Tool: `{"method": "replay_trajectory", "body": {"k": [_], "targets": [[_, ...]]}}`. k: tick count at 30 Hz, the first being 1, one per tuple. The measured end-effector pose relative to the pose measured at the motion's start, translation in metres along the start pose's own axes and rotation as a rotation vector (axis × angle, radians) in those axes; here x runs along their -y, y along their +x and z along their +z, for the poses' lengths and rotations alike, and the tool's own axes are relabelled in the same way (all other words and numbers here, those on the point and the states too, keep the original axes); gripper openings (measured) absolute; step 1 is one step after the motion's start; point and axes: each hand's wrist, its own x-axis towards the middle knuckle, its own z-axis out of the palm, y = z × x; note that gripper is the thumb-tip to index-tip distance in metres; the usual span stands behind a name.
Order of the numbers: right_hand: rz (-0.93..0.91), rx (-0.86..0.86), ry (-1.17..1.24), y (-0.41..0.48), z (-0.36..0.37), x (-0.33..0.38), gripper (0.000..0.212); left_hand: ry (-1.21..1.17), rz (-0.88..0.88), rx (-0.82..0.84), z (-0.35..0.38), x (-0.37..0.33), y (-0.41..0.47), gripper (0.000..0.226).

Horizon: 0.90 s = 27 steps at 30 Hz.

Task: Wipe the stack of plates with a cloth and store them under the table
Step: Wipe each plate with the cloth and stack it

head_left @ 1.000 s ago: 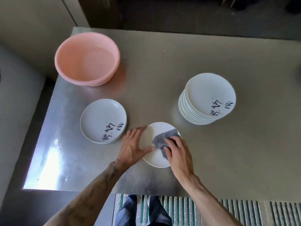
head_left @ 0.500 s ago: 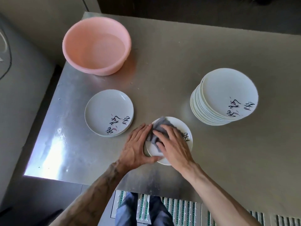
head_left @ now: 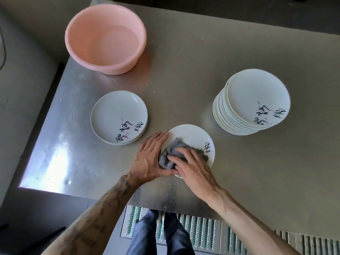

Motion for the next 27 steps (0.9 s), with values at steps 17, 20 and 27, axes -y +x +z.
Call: {"method": "replay_trajectory", "body": {"k": [17,20,27], "targets": [[0.275,0.007,-0.035,-0.032,-0.015,-0.003,0.046,0.027,0.043,-0.011,0.001,0.002,-0.001,0.126],[0.334,-0.015,-0.067,0.0,-0.017,-0.008,0.052,0.024,0.054,-0.01,0.001,0.003,-0.002,0.125],[0.152,0.056,0.007,0.017,-0.006,0.015,0.047,0.002,0.084,-0.09,0.007,0.006,-0.002,0.118]]}}
